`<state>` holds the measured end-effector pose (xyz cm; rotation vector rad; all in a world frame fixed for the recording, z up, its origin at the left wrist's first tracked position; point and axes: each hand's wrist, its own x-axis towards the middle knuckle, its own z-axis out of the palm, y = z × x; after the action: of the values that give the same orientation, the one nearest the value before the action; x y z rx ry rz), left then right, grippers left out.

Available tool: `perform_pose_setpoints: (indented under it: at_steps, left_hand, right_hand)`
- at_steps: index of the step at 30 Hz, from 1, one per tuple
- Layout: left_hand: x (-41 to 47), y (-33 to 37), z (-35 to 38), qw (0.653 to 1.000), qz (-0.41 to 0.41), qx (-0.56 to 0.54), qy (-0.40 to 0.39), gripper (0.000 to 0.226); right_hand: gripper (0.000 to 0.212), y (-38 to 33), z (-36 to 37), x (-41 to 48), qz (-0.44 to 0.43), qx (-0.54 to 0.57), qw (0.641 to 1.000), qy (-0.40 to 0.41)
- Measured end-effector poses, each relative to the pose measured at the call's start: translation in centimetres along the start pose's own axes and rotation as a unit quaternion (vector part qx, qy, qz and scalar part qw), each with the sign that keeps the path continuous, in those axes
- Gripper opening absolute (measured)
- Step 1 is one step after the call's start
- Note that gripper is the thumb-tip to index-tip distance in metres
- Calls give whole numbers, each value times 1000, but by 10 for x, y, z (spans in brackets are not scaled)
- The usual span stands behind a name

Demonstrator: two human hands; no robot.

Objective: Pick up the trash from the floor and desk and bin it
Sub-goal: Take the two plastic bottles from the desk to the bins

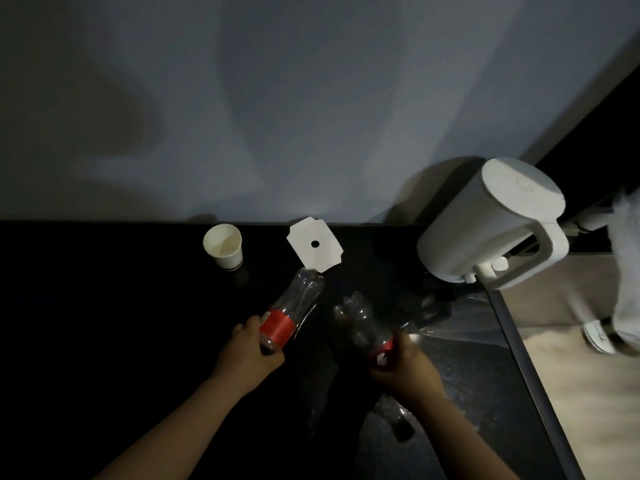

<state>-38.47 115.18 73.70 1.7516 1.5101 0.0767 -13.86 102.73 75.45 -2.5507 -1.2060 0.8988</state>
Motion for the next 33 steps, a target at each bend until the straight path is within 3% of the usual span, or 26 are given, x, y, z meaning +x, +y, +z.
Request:
perform_pose_setpoints:
  at_steps: [8,13,20,27,33]
  left_hand:
    - [-20,65,-15,992,106,-62,4,61]
    - [-44,141,-4,973,197,-117,-29,60]
    - [-100,249,39,930,321,-165,-77,52]
    - [-197,348,113,869,413,-229,-144,54]
    - [-303,428,186,842,460,-221,-175,49]
  right_hand:
    - [47,-4,-54,-51,12,276,950,148]
    - [45,17,-106,-92,16,329,913,239]
    - [33,73,-176,-172,30,390,835,387]
    - [31,165,-222,-261,72,426,753,497]
    - [28,262,-270,-350,76,445,691,565]
